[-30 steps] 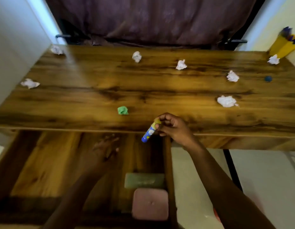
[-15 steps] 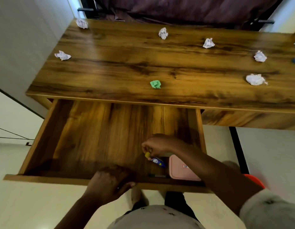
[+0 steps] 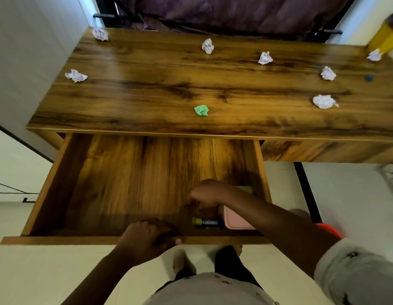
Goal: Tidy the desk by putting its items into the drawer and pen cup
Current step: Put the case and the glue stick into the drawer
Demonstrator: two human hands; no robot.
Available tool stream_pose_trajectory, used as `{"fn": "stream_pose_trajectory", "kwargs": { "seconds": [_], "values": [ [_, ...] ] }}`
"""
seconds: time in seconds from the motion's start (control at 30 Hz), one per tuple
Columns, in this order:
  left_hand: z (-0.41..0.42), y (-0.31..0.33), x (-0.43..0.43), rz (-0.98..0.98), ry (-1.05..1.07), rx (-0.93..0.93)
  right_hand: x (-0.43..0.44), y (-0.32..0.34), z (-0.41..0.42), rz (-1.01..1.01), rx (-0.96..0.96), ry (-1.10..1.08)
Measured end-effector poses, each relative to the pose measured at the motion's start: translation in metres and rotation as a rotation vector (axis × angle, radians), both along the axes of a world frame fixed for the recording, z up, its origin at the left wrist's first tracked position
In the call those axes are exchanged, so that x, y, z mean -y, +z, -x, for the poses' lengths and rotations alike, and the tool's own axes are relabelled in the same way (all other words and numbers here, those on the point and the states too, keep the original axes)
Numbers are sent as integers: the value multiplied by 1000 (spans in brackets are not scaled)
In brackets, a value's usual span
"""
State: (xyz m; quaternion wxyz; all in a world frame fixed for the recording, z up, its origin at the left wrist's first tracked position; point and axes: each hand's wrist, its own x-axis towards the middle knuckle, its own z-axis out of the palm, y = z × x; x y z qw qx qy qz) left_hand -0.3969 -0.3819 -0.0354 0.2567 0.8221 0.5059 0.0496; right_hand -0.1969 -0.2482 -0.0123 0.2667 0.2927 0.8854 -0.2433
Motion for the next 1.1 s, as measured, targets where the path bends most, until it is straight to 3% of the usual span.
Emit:
{"fn": "stream_pose_trajectory", "kwargs": {
  "seconds": [0.1,0.17,0.3,0.4,0.53,0.7,0.83,1.0,1.1],
  "values": [
    [-6,18,-18,224,12,-8,-13,31,-35,36,-258,-378],
    [-24,36,-39,246,57,21,-20,48,-72,-106,-433,-646],
    [-108,67,-117,-50,52,65,-44,69,-173,-428,-683,-1151],
    [-200,84,-186,-167,-17,101,-76,73,-260,-602,-704,-1375],
    [-327,89,-264,-304,-50,170,-139,63,-361,-682,-612,-1485],
    [-445,71,-385,-291,100,-30,-228,50,-478,-681,-473,-1533],
    [-466,44,-441,-159,104,-165,-295,33,-547,-670,-388,-1516],
    [-472,31,-450,-179,48,-280,-371,33,-585,-694,-360,-1487],
    [-474,29,-455,-187,27,-308,-400,29,-600,-695,-242,-1387]
  ]
}}
